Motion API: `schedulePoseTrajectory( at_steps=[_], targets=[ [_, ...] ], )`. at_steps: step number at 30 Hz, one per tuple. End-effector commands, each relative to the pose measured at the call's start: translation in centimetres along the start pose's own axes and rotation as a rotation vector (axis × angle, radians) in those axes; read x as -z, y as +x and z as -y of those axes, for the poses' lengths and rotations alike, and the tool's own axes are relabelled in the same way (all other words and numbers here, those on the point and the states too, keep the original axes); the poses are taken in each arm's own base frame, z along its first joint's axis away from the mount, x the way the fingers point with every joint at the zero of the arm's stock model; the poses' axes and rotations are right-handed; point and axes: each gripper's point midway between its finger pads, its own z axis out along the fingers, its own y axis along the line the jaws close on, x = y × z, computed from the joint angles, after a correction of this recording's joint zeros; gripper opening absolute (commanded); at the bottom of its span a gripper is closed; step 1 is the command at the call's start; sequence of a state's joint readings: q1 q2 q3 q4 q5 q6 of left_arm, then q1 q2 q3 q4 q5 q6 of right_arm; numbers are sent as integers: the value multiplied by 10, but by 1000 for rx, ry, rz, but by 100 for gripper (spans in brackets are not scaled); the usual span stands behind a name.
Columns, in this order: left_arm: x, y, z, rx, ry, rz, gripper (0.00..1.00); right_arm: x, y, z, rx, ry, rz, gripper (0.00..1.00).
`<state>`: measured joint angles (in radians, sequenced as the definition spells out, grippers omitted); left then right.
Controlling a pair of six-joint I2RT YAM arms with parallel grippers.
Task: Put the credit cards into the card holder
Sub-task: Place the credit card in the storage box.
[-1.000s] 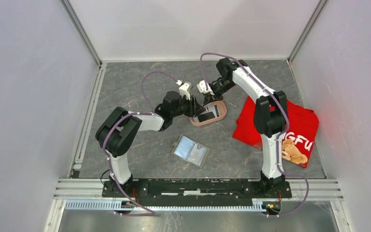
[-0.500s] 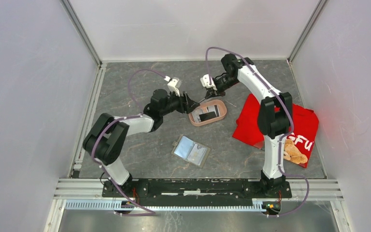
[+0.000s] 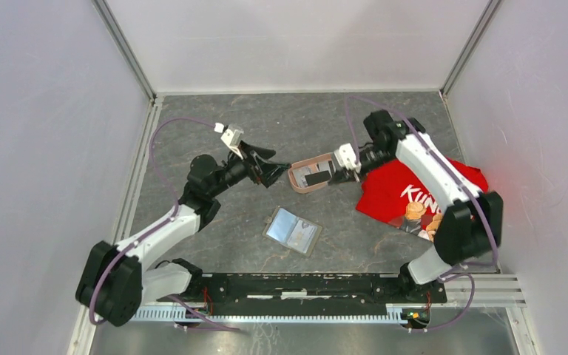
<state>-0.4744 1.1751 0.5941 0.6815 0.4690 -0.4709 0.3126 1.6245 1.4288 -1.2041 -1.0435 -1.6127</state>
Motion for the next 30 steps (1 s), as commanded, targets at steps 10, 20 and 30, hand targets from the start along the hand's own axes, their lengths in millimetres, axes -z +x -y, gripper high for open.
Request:
schedulePoseTrajectory(
  at_steps=[10,20,30],
  targets=[
    [67,56,119,-31,291,-118,87,-29,-59,-138,338,-68,250,0],
    [62,98,144,-163,427,-247,88,-35,-52,-148,357,-106,261,0],
    [53,116,147,-183,444,-309,89,-35,-51,-147,349,-109,258,0]
  ],
)
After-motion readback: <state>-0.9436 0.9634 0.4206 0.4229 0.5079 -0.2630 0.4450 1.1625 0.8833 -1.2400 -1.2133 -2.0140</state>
